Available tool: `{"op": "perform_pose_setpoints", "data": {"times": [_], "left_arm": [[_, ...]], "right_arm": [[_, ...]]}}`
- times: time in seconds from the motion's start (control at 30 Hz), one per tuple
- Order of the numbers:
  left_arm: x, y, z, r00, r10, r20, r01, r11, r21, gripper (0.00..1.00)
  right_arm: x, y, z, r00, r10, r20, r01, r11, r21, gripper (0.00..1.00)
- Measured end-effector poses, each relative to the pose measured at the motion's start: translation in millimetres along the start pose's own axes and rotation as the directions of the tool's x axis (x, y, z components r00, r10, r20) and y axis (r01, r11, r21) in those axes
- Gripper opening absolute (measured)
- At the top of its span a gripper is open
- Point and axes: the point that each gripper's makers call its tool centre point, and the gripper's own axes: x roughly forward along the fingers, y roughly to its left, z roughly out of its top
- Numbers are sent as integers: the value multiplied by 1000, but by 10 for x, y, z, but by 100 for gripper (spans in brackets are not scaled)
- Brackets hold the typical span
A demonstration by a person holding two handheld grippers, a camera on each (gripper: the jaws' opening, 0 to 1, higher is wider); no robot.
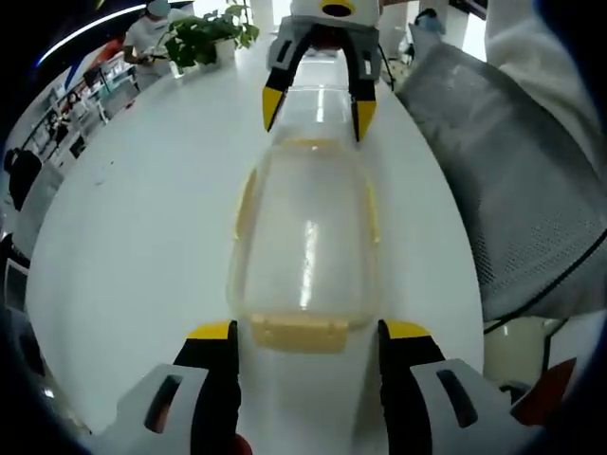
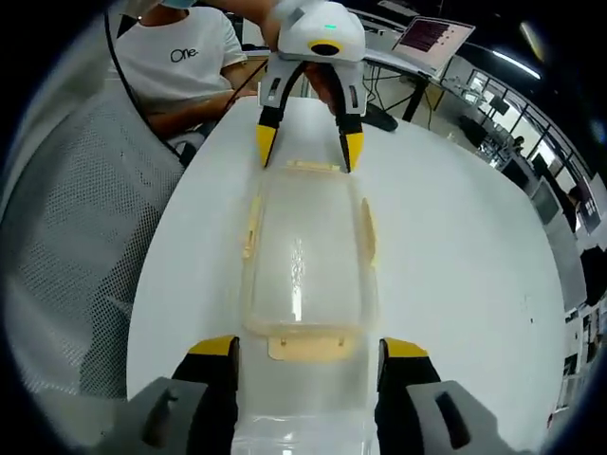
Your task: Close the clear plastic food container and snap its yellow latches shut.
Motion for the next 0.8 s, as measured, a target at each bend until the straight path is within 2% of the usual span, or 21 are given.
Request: {"op": "perform_pose_setpoints", "data": {"times": [0.3, 0.6, 0.7, 0.8], "left_arm": [[25, -9, -11, 1000, -17, -4, 17, 1000, 9, 55], [47, -13, -22, 1000, -26, -6, 26, 1000, 11, 53], [49, -6, -19, 1000, -25, -4, 25, 1000, 5, 52], [51, 4, -22, 1000, -23, -9, 23, 1000, 14, 50]], "right_arm": [[39, -23, -33, 1000, 16, -3, -16, 1000, 21, 53], [72, 28, -65, 999, 52, -14, -52, 998, 27, 41], [88, 19, -64, 999, 50, -17, -50, 998, 30, 43], [102, 4, -54, 999, 49, -18, -49, 999, 21, 41]]}}
